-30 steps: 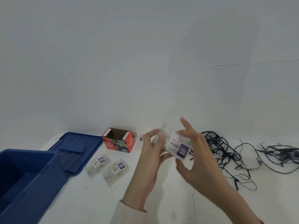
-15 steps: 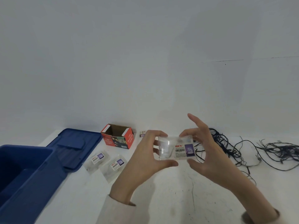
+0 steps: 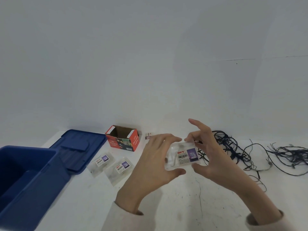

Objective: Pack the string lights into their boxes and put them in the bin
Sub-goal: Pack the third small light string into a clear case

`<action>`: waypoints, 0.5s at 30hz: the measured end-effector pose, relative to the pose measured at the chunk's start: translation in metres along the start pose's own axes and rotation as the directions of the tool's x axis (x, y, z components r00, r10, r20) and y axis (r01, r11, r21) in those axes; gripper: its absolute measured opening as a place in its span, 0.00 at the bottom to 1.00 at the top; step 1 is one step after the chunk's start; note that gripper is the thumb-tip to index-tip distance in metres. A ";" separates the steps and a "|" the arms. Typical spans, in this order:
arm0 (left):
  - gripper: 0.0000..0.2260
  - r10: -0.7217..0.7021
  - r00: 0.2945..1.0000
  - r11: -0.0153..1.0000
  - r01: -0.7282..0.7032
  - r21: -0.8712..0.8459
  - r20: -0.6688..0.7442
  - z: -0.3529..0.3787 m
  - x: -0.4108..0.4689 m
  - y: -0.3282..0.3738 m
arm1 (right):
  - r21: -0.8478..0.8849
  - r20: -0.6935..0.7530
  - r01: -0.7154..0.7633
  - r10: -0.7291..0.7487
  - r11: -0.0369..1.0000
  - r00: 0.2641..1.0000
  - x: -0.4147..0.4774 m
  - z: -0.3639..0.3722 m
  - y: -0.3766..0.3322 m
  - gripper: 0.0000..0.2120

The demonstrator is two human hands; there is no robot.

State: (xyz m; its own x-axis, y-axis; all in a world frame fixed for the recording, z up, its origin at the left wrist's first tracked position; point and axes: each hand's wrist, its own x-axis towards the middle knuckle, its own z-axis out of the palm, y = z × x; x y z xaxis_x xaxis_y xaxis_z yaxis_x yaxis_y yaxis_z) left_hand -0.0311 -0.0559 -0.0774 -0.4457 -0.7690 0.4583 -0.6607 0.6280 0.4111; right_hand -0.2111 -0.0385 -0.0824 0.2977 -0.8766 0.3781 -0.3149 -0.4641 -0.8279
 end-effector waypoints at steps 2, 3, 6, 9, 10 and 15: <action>0.29 -0.045 0.998 0.999 0.044 0.009 0.047 -0.001 -0.003 0.001 | 0.003 0.031 -0.006 0.006 1.000 1.000 0.001 0.003 0.002 0.48; 0.30 -0.046 0.998 0.999 0.045 0.016 0.052 0.000 -0.005 0.000 | -0.002 0.055 -0.017 0.017 1.000 0.998 0.002 0.005 0.004 0.48; 0.29 -0.092 0.982 0.994 0.080 0.079 0.165 0.004 -0.014 -0.006 | -0.035 0.125 -0.067 0.071 0.997 0.990 0.002 0.012 0.015 0.47; 0.27 -0.212 0.944 0.976 0.188 0.114 0.253 0.014 -0.026 -0.017 | -0.060 0.168 -0.138 0.146 0.989 0.975 0.000 0.029 0.031 0.47; 0.28 -0.255 0.932 0.964 0.226 0.136 0.256 0.018 -0.031 -0.023 | -0.085 0.188 -0.164 0.177 0.983 0.966 -0.001 0.035 0.035 0.48; 0.30 -0.445 0.865 0.878 0.371 0.302 0.233 0.027 -0.058 -0.061 | -0.154 0.290 -0.235 0.271 0.960 0.918 -0.002 0.057 0.050 0.47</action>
State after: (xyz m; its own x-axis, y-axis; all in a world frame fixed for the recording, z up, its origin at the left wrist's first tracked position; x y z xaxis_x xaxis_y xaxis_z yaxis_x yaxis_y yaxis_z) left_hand 0.0182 -0.0529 -0.1503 -0.2323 -0.9722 0.0293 -0.9279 0.2306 0.2930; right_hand -0.1759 -0.0528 -0.1478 0.4493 -0.8934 0.0027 -0.5108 -0.2594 -0.8196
